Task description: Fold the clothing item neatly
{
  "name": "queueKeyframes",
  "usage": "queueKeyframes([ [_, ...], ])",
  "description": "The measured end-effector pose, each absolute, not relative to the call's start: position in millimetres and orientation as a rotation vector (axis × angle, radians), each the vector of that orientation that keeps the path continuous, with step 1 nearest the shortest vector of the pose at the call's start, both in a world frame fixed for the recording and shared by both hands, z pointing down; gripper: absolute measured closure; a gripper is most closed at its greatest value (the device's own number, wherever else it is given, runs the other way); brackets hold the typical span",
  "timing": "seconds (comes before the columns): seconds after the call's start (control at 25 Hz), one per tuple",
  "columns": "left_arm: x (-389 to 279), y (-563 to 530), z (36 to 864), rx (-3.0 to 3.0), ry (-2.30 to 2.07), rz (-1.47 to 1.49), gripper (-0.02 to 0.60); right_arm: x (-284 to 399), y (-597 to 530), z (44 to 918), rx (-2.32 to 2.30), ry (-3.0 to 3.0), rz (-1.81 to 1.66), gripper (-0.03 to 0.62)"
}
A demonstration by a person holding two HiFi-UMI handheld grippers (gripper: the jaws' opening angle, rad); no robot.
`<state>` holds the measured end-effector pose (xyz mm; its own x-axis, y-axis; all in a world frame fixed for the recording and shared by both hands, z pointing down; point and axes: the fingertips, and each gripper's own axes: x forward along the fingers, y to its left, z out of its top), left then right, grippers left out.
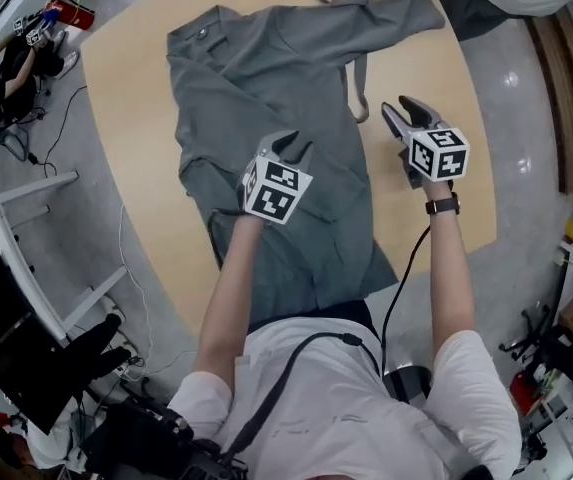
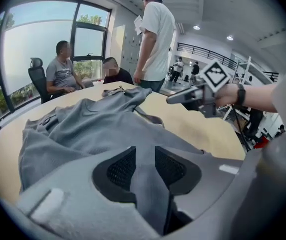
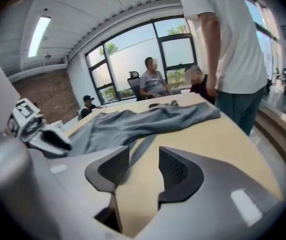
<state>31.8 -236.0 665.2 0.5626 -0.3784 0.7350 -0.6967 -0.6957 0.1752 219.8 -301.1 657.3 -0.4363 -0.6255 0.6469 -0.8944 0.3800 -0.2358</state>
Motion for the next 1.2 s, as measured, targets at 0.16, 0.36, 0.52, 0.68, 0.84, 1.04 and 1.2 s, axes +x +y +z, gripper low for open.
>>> queueKeyframes([
  [0.16, 59, -252, 660, 2.372, -0.833, 0.943, 0.456, 320, -408, 677, 1.532, -2.016, 0.711, 0.384],
  [0.36, 65, -269, 667, 2.323, -0.861, 0.911, 0.456, 397, -510, 703, 1.685, -1.817, 0.611, 0.313],
  [0.52, 64, -276, 668, 2.302, -0.904, 0.886, 0.456, 412, -542, 719, 1.717, -1.778, 0.696, 0.314],
  [0.68, 54, -276, 663, 2.299, -0.951, 0.841, 0.456, 401, -541, 717, 1.642, -1.779, 0.686, 0.536],
  [0.84, 41, -264, 658, 2.275, -0.969, 0.801, 0.456, 415, -511, 677, 1.78, -1.78, 0.642, 0.537],
  [1.04, 23, -244, 640, 2.231, -1.002, 0.714, 0.456, 395, -466, 590, 1.857, -1.938, 0.497, 0.537],
  [1.2, 3, -221, 623, 2.229, -1.012, 0.725, 0.456, 319, -444, 523, 1.733, -2.209, 0.355, 0.536],
])
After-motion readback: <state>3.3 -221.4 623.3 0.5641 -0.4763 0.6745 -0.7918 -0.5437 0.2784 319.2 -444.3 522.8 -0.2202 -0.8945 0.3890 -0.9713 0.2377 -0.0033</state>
